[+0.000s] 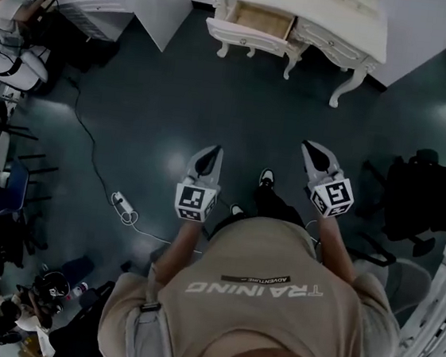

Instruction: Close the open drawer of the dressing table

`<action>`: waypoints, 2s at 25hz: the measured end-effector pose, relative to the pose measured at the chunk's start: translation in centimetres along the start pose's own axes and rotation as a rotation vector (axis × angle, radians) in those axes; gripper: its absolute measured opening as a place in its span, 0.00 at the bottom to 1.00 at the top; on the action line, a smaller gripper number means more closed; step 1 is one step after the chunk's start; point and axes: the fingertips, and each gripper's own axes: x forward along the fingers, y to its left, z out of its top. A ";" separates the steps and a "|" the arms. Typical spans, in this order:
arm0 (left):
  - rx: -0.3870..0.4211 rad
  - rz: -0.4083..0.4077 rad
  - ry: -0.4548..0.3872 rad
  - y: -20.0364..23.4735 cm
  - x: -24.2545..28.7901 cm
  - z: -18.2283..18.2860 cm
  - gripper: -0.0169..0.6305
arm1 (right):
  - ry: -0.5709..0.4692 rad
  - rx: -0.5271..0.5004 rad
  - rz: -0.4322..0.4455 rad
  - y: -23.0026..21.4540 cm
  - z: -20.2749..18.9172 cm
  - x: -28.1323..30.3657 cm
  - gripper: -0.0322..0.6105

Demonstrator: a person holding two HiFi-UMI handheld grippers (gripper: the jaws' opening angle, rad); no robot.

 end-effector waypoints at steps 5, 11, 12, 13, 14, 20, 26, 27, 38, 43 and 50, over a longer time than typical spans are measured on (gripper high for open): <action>0.039 0.010 -0.005 1.6 4.9 3.6 0.04 | -0.039 0.017 -0.002 -5.2 1.5 4.6 0.06; 0.048 0.055 -0.010 3.3 11.7 6.3 0.04 | -0.041 0.044 0.039 -11.7 1.3 9.6 0.06; 0.045 0.069 -0.010 3.7 12.7 6.7 0.04 | -0.044 0.037 0.052 -12.6 1.6 10.4 0.06; 0.044 0.080 -0.006 4.0 13.8 6.9 0.04 | -0.044 0.031 0.066 -13.5 1.6 11.2 0.06; 0.046 0.088 0.000 4.3 14.9 6.9 0.04 | -0.041 0.029 0.079 -14.5 1.6 12.1 0.06; -0.012 0.073 0.028 4.8 21.3 6.1 0.04 | -0.028 0.048 0.133 -18.9 1.2 17.0 0.06; -0.043 0.068 0.034 7.1 23.7 6.5 0.04 | 0.010 0.063 0.154 -19.5 1.1 21.3 0.06; -0.039 0.068 0.042 7.9 23.7 6.3 0.04 | 0.013 0.064 0.151 -19.3 1.1 22.0 0.06; -0.016 -0.015 0.011 19.0 25.3 8.1 0.04 | 0.014 0.042 0.027 -15.8 5.7 28.6 0.06; 0.014 -0.108 -0.035 22.5 27.4 9.2 0.04 | -0.039 -0.038 -0.008 -13.3 8.0 32.1 0.06; -0.007 -0.163 -0.020 23.9 29.2 7.3 0.04 | 0.016 -0.004 -0.073 -14.1 6.4 33.7 0.06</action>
